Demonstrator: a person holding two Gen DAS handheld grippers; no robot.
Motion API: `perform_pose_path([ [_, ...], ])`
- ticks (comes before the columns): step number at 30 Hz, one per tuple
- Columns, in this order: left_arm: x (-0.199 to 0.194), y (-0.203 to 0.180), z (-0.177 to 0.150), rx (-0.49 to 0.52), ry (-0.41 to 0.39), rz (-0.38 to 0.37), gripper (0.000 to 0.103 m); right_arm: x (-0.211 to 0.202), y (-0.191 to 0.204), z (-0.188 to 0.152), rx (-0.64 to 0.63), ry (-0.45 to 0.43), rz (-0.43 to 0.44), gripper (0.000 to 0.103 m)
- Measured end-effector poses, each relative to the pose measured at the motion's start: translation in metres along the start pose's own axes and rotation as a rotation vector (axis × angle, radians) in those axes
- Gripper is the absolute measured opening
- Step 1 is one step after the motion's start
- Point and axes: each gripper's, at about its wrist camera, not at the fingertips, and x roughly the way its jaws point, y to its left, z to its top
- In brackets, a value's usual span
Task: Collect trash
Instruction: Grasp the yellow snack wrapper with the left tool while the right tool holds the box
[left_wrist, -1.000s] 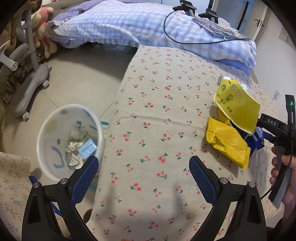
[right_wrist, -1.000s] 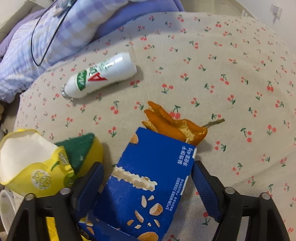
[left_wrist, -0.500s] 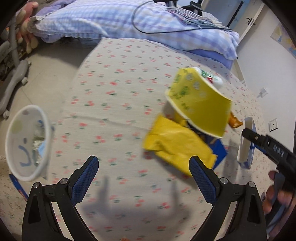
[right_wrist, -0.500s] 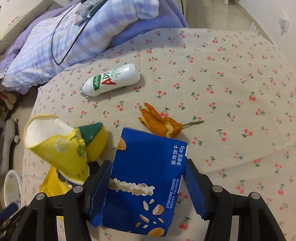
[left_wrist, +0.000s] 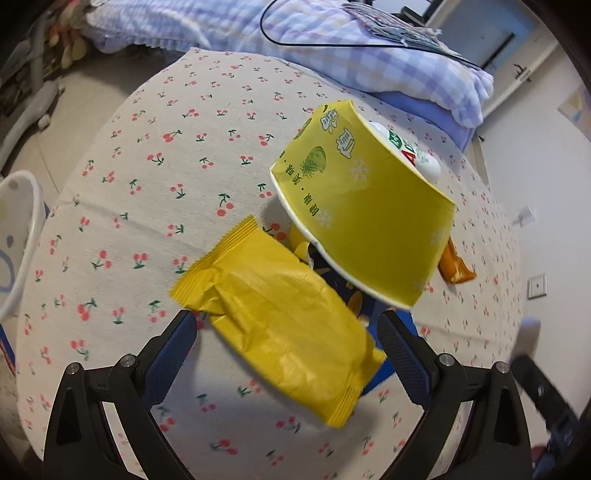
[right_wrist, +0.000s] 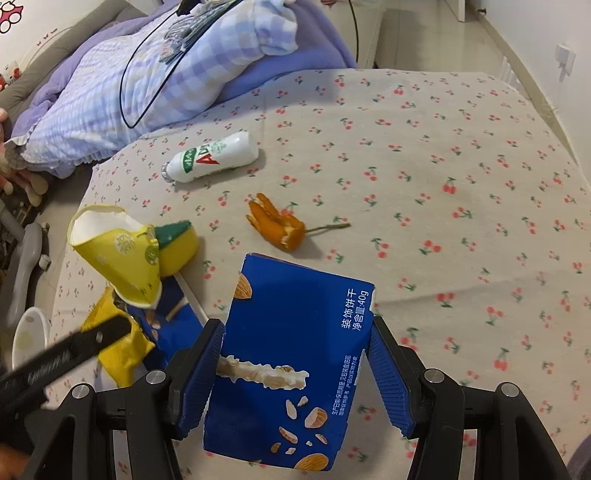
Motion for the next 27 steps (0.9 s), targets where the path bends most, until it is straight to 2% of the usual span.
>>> perform_pose_path([
  [5, 0.011, -0.003, 0.000, -0.032, -0.009, 0.018, 0.098, -0.004, -0.016, -0.005, 0.007, 0.005, -0.010, 0.066],
  [9, 0.013, -0.005, -0.002, -0.023, -0.007, 0.032, 0.085, -0.006, -0.027, -0.010, 0.007, 0.014, -0.018, 0.066],
  [16, 0.002, -0.002, -0.007, 0.023, 0.000, -0.016, 0.074, -0.008, -0.032, -0.011, 0.021, 0.019, -0.004, 0.066],
  [17, 0.000, -0.001, -0.008, 0.030, 0.002, -0.022, 0.066, -0.008, -0.030, -0.011, 0.018, 0.017, 0.000, 0.066],
  [18, -0.003, 0.001, -0.010, 0.040, 0.010, -0.035, 0.053, -0.009, -0.027, -0.011, 0.014, 0.015, 0.003, 0.066],
  [22, -0.010, 0.009, -0.015, 0.052, 0.032, -0.059, 0.050, -0.012, -0.015, -0.011, -0.009, 0.007, 0.021, 0.066],
  [24, -0.014, 0.015, -0.016, 0.056, 0.035, -0.069, 0.040, -0.013, -0.008, -0.011, -0.019, 0.007, 0.029, 0.066],
  [27, -0.022, 0.026, -0.019, 0.059, 0.033, -0.085, 0.037, -0.012, 0.003, -0.012, -0.032, 0.007, 0.041, 0.066],
])
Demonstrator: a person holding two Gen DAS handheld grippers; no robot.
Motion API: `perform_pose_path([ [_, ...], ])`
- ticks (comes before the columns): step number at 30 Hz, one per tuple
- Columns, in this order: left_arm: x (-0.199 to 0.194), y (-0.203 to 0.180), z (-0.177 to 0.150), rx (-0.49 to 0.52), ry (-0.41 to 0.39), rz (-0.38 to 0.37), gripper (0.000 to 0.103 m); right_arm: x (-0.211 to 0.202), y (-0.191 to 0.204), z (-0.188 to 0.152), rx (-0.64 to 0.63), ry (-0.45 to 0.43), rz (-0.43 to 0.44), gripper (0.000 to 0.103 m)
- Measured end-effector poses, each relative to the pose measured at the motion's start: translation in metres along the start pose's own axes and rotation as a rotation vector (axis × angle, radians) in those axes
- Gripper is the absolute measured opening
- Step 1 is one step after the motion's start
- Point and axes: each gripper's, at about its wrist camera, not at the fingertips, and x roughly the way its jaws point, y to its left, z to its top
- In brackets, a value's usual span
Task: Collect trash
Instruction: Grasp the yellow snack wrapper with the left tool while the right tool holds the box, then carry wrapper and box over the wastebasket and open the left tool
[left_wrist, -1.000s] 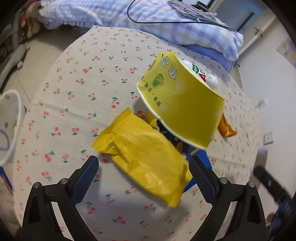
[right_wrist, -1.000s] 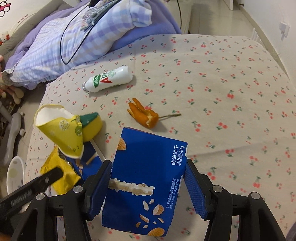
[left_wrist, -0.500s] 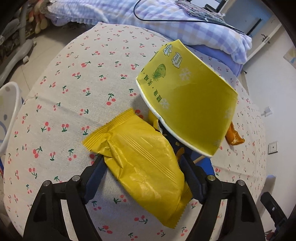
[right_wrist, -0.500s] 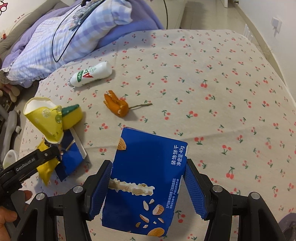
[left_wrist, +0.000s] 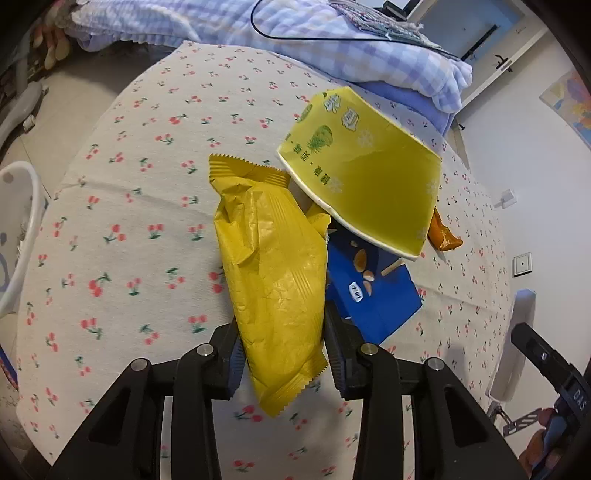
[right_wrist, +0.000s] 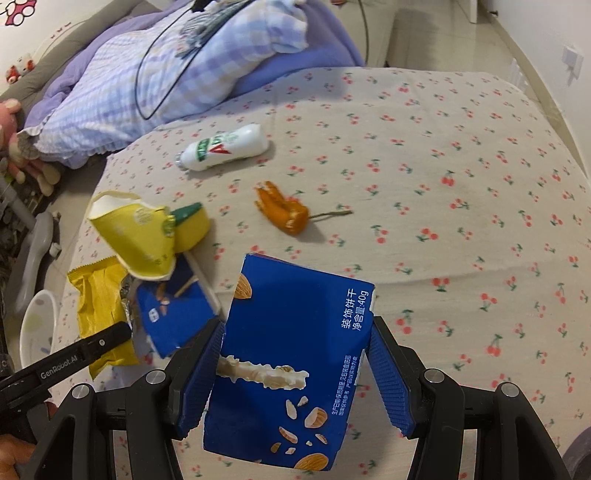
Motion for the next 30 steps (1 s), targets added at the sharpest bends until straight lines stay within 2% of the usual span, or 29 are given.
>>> perform_pose_path([
  [1, -0.003, 0.003, 0.000, 0.003, -0.003, -0.002, 0.035, 0.001, 0.003, 0.000, -0.003, 0.001, 0.003, 0.066],
  [2, -0.005, 0.006, 0.000, 0.004, -0.004, -0.008, 0.020, 0.001, 0.006, 0.000, -0.006, 0.001, 0.007, 0.066],
  [3, -0.007, 0.009, 0.000, 0.004, 0.000, -0.015, 0.016, 0.001, 0.008, -0.001, -0.009, 0.000, 0.011, 0.066],
  [17, -0.047, 0.051, -0.007, 0.013, -0.042, -0.006, 0.015, 0.006, 0.060, -0.002, -0.071, -0.005, 0.070, 0.066],
  [22, -0.062, 0.067, -0.009, 0.026, -0.068, -0.003, 0.009, 0.011, 0.081, -0.002, -0.101, -0.003, 0.087, 0.066],
  [26, -0.066, 0.077, -0.009, 0.022, -0.073, -0.043, 0.007, 0.016, 0.093, -0.004, -0.121, 0.005, 0.088, 0.066],
  [30, -0.058, 0.083, -0.008, 0.001, -0.047, -0.099, 0.008, 0.021, 0.100, -0.007, -0.133, 0.014, 0.087, 0.066],
])
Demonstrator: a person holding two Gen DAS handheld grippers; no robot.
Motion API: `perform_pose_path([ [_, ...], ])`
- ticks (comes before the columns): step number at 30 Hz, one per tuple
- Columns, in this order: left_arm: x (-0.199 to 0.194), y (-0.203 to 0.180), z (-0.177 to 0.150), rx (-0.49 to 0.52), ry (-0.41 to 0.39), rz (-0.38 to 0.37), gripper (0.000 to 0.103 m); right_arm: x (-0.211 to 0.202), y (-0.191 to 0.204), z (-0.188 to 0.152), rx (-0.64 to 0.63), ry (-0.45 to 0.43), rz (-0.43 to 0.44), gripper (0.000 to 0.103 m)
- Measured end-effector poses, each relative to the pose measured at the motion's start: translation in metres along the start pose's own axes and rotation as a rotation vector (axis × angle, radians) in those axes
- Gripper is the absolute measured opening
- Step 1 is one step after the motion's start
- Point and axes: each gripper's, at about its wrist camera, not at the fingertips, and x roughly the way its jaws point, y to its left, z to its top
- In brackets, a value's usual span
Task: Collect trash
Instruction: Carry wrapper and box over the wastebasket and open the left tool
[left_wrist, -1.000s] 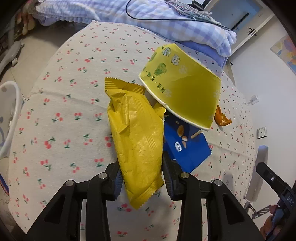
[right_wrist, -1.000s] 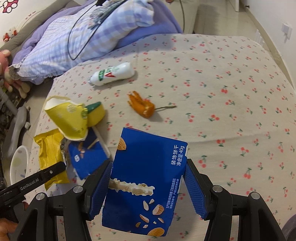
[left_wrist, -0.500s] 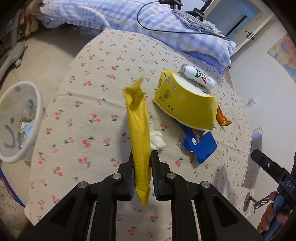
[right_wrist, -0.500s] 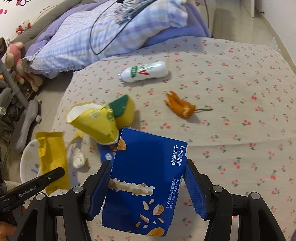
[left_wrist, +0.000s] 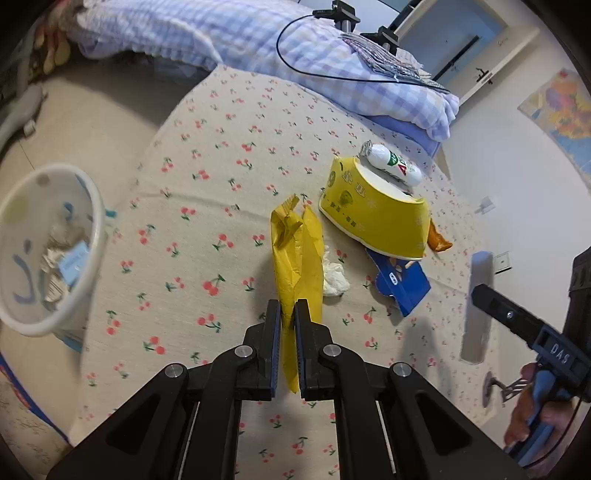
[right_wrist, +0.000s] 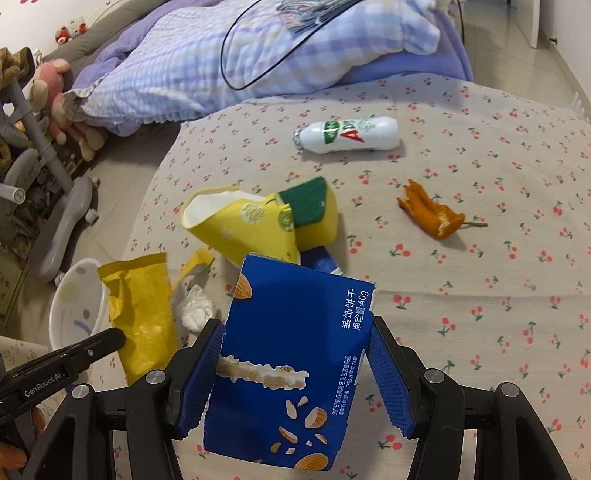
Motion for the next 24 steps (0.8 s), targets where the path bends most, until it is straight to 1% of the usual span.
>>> perform_pose_path([
  [2, 0.005, 0.001, 0.000, -0.018, 0.010, -0.016, 0.008, 0.002, 0.002, -0.001, -0.004, 0.005, -0.002, 0.066],
  [5, 0.010, -0.002, 0.002, -0.010, 0.007, -0.022, 0.008, 0.004, 0.002, -0.002, -0.002, 0.009, -0.004, 0.066],
  [8, 0.021, -0.005, 0.001, -0.014, 0.050, -0.037, 0.009, 0.004, 0.001, -0.003, 0.000, 0.011, -0.006, 0.066],
  [11, 0.023, -0.006, -0.001, -0.012, 0.045, -0.039, 0.008, 0.004, 0.000, -0.003, 0.001, 0.010, -0.009, 0.066],
  [13, 0.021, -0.010, -0.001, 0.007, 0.033, -0.037, 0.006, 0.003, 0.000, -0.003, 0.001, 0.009, -0.009, 0.066],
  [14, 0.019, -0.011, -0.001, 0.011, 0.029, -0.041, 0.002, 0.003, 0.000, -0.002, 0.001, 0.007, -0.009, 0.066],
  [20, -0.010, -0.011, 0.000, 0.021, -0.026, -0.078, 0.001, -0.003, 0.006, 0.000, -0.003, -0.012, 0.004, 0.066],
  [24, -0.033, -0.001, 0.001, 0.027, -0.075, -0.058, 0.001, -0.002, 0.019, 0.003, -0.012, -0.020, 0.020, 0.066],
])
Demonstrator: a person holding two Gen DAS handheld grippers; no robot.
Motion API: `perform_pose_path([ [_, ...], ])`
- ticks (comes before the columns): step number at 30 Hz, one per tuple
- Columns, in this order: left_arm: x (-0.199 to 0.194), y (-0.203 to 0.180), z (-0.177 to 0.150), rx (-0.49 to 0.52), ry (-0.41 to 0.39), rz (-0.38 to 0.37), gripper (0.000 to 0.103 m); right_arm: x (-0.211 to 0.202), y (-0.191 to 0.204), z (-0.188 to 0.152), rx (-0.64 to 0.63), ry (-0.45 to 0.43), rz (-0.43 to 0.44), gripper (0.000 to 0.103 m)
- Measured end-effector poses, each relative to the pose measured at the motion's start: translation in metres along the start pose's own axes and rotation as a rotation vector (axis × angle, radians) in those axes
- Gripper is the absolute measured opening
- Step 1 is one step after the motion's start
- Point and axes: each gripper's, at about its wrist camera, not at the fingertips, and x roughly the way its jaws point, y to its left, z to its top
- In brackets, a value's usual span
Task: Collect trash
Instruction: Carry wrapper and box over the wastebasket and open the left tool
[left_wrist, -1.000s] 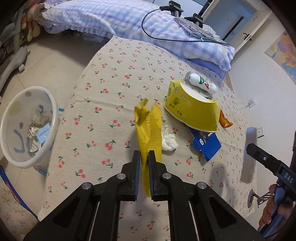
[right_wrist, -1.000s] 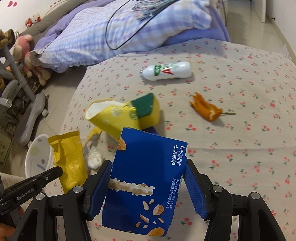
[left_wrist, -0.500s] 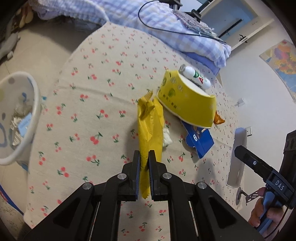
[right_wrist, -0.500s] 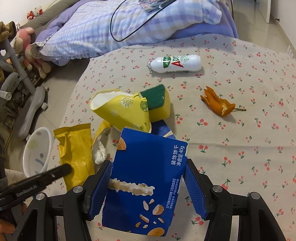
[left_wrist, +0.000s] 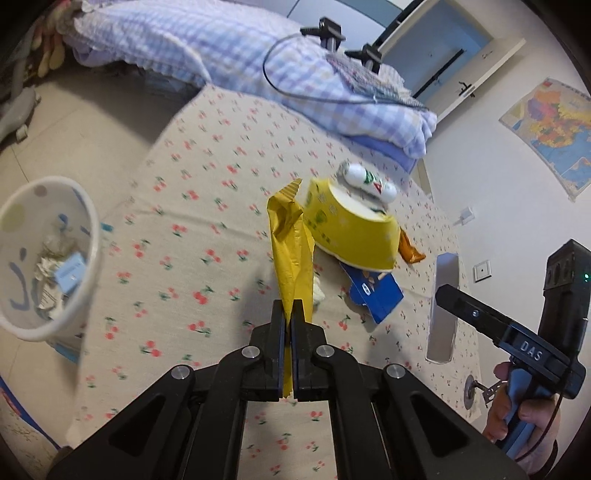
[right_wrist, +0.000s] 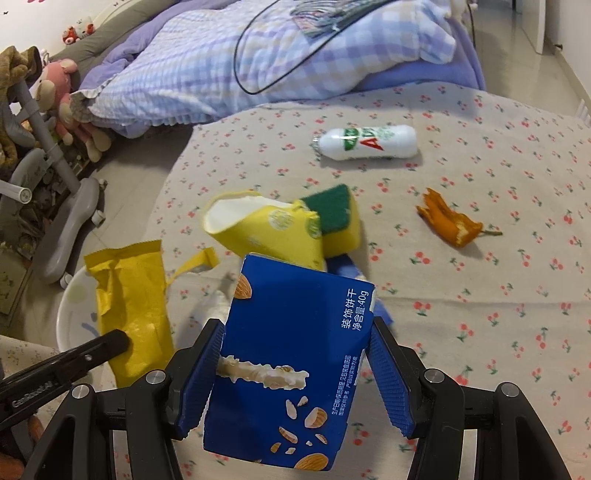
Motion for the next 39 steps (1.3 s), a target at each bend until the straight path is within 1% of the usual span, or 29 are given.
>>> perform_pose_path([
  [6, -0.023, 0.025, 0.004, 0.006, -0.056, 0.083, 0.001, 0.011, 0.030, 0.004, -0.033, 0.003, 0.031, 0.066],
  [11, -0.041, 0.060, 0.005, -0.017, -0.088, 0.151, 0.001, 0.025, 0.058, 0.005, -0.068, 0.013, 0.059, 0.066],
  [15, -0.053, 0.096, 0.005, -0.057, -0.107, 0.208, 0.001, 0.038, 0.082, 0.006, -0.102, 0.022, 0.073, 0.066],
  [25, -0.069, 0.168, 0.006, -0.148, -0.114, 0.297, 0.002, 0.066, 0.137, 0.006, -0.165, 0.030, 0.120, 0.066],
  [29, -0.071, 0.179, 0.008, -0.155, -0.112, 0.322, 0.002, 0.078, 0.157, 0.006, -0.185, 0.035, 0.145, 0.066],
  [32, -0.073, 0.188, 0.007, -0.173, -0.093, 0.342, 0.004, 0.087, 0.169, 0.004, -0.202, 0.043, 0.156, 0.066],
  [34, -0.070, 0.195, 0.006, -0.188, -0.053, 0.374, 0.010, 0.091, 0.174, 0.003, -0.210, 0.047, 0.164, 0.066],
  [35, -0.070, 0.198, 0.004, -0.193, -0.039, 0.388, 0.029, 0.094, 0.177, 0.002, -0.213, 0.049, 0.166, 0.066],
  [36, -0.069, 0.203, 0.002, -0.204, -0.025, 0.412, 0.064, 0.097, 0.182, 0.002, -0.219, 0.052, 0.170, 0.066],
  [37, -0.069, 0.205, 0.000, -0.210, -0.021, 0.432, 0.080, 0.100, 0.185, 0.002, -0.222, 0.053, 0.174, 0.066],
  [38, -0.070, 0.207, -0.003, -0.213, -0.026, 0.453, 0.093, 0.102, 0.189, 0.002, -0.226, 0.055, 0.177, 0.066],
  [39, -0.074, 0.210, -0.005, -0.213, -0.045, 0.477, 0.093, 0.105, 0.193, 0.002, -0.229, 0.058, 0.181, 0.066],
])
